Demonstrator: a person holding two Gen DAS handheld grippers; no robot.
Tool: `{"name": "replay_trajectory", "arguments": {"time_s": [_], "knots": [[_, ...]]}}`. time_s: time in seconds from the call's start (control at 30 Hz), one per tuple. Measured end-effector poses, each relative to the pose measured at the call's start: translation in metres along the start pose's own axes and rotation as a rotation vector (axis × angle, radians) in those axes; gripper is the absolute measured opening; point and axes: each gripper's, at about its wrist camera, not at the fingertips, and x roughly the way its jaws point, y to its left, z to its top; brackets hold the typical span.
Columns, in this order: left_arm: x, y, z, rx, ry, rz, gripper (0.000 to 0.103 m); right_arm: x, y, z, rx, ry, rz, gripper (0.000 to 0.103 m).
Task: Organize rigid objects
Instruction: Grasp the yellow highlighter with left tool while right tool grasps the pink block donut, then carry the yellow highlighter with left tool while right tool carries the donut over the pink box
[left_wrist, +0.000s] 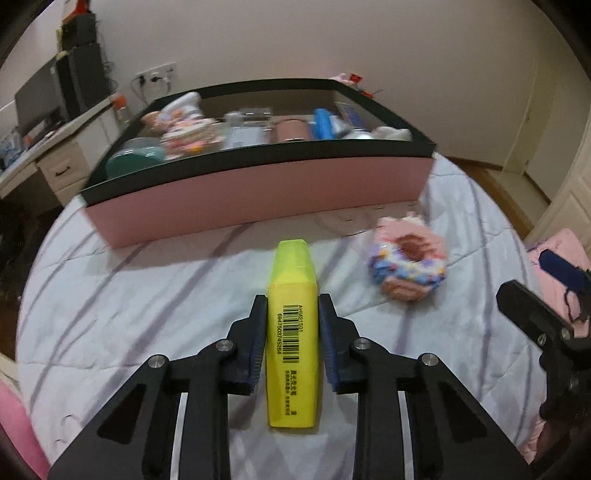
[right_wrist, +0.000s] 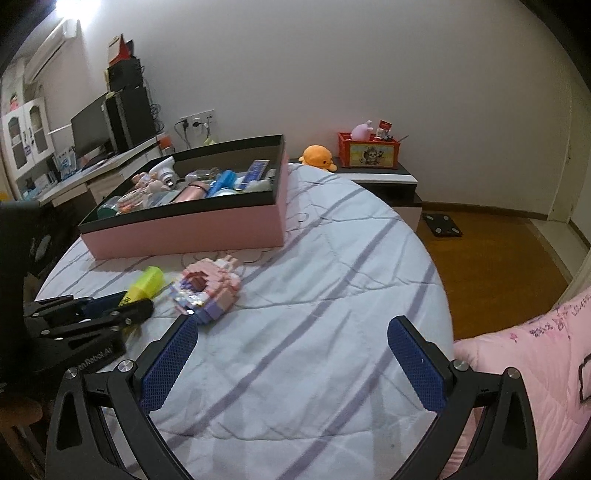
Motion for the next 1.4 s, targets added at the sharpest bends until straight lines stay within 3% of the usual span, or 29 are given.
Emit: {"name": "replay_trajectory", "arguments": {"time_s": [0.3, 0.6, 0.67, 0.73, 0.77, 0.87, 1.17, 1.4], "knots": [[-0.013, 0.059, -0.018, -0.070, 0.003, 0.111, 0.030, 0.037, 0.043, 0.014, -0.126, 0.090, 0.025, 0.103], [-0.008, 0.075, -0.019, -0.090, -0.008, 0.057, 0.038, 0.076, 0.057, 0.023, -0.171, 0.196, 0.048, 0.100], [-0.010, 0.076, -0.021, -0.096, -0.011, 0.047, 0.038, 0.075, 0.052, 0.024, -0.148, 0.183, 0.067, 0.087], [-0.010, 0.076, -0.021, -0.096, -0.019, 0.043, 0.038, 0.073, 0.049, 0.025, -0.139, 0.175, 0.090, 0.066], [-0.010, 0.076, -0.022, -0.092, -0.022, 0.042, 0.037, 0.071, 0.048, 0.024, -0.139, 0.172, 0.099, 0.064], [-0.012, 0.077, -0.022, -0.097, -0.033, 0.031, 0.028, 0.068, 0.049, 0.024, -0.136, 0.162, 0.115, 0.064], [-0.034, 0.076, -0.028, -0.119, -0.086, -0.012, 0.027, 0.030, 0.045, 0.016, -0.086, 0.060, 0.158, 0.064], [-0.088, 0.063, -0.021, -0.102, -0.233, 0.026, 0.027, -0.015, 0.051, 0.014, -0.057, -0.055, 0.183, 0.064]]}}
